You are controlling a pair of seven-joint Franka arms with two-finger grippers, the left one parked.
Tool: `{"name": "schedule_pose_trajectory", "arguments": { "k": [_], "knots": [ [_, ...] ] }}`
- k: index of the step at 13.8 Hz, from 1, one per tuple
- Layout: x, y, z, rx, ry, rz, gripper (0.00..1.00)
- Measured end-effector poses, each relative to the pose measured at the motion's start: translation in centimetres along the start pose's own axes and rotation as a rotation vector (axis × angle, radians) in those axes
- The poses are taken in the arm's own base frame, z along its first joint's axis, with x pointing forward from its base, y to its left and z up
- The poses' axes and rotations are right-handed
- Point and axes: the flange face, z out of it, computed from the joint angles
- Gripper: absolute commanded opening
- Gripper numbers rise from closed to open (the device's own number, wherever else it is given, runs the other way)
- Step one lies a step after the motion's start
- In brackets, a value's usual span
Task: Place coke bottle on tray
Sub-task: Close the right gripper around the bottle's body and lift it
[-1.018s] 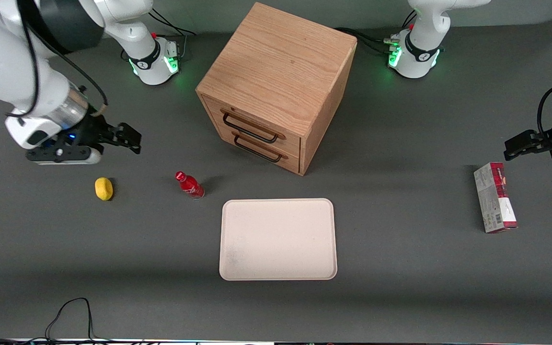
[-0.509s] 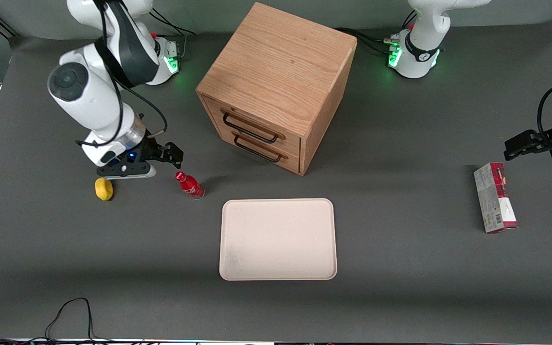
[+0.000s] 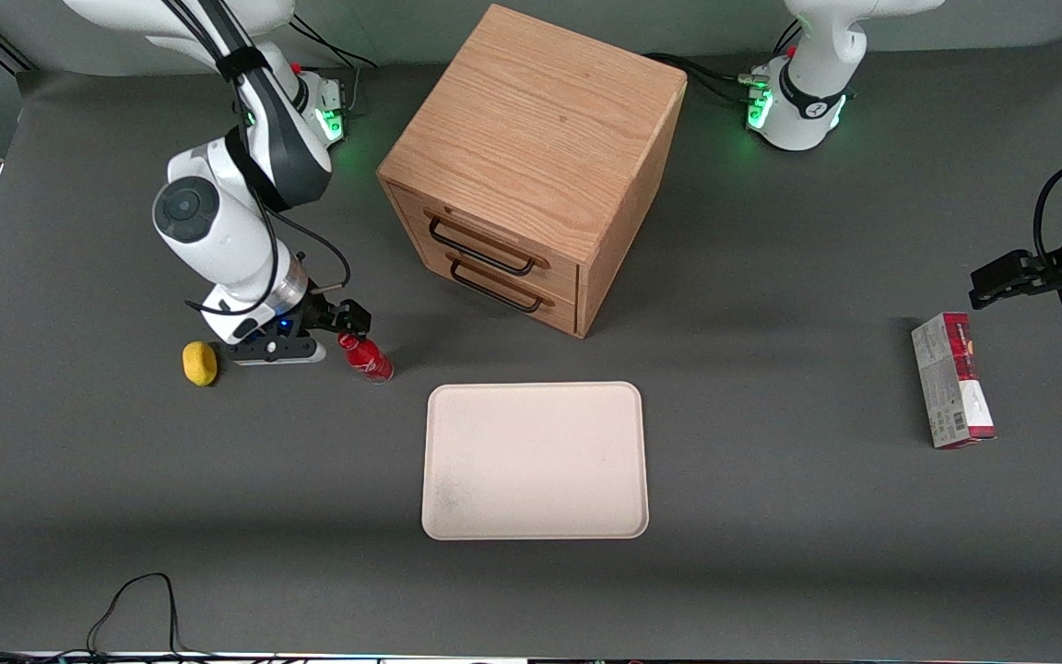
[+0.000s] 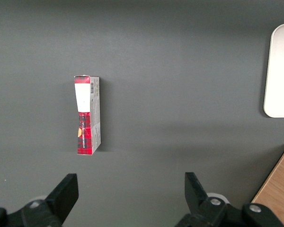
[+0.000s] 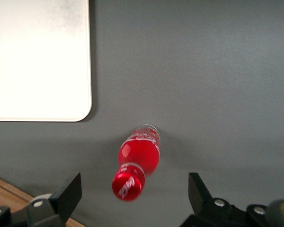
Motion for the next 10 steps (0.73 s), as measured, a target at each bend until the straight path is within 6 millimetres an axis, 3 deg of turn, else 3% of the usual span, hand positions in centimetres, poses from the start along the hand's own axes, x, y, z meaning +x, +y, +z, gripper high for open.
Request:
{"name": "schedule_pose_trajectory", "arguments": {
  "k": [3, 8, 10],
  "knots": [
    [0.3, -0.3, 2.3, 0.01, 0.004, -0.003, 0.99],
    [0.1, -0.6, 3.4, 0.01, -0.009, -0.009, 0.8],
    [-0.2, -0.6, 3.7, -0.001, -0.031, -0.012, 0.67]
  ]
}}
